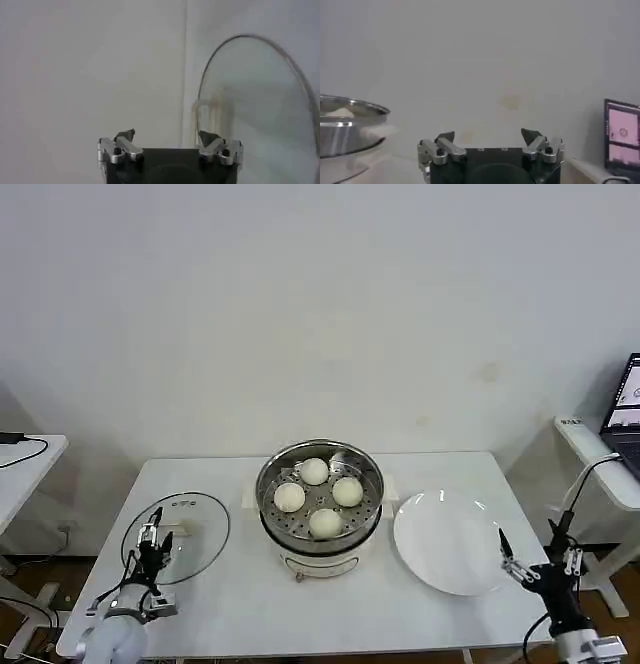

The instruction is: Take steamed baozi put them in steamer then cover it.

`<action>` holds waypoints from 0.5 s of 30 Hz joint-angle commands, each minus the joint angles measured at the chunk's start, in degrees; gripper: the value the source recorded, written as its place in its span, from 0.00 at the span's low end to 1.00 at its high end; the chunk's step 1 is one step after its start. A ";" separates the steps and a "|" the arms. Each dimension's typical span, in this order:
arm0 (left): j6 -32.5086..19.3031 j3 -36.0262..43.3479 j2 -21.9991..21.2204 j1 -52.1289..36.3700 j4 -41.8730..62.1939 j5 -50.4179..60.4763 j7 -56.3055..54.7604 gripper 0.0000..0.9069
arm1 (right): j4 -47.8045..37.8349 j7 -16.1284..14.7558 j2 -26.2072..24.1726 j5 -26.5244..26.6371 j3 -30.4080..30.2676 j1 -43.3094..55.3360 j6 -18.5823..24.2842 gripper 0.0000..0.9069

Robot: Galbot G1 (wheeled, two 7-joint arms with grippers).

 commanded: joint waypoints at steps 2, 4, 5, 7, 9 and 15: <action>-0.06 1.86 -0.09 -5.64 6.52 1.98 -0.59 1.00 | 0.04 -0.27 0.98 0.31 0.95 -1.40 1.27 1.00; -0.03 1.94 -0.20 -6.36 7.43 1.97 -0.59 1.00 | -0.16 -0.33 1.06 0.23 1.00 -1.51 1.49 1.00; 0.03 2.04 -0.25 -6.78 7.97 1.92 -0.54 1.00 | -0.23 -0.34 1.09 0.21 1.01 -1.53 1.56 1.00; 0.07 2.21 -0.41 -7.52 8.95 1.93 -0.60 1.00 | -0.26 -0.37 1.20 0.20 1.02 -1.62 1.76 1.00; 0.08 2.25 -0.56 -8.14 9.70 1.95 -0.75 1.00 | -0.22 -0.41 1.27 0.27 1.05 -1.70 1.81 1.00; 0.45 2.42 -0.88 -10.06 11.62 1.97 -0.98 0.64 | -0.31 -0.55 1.53 0.13 1.02 -1.86 2.24 1.00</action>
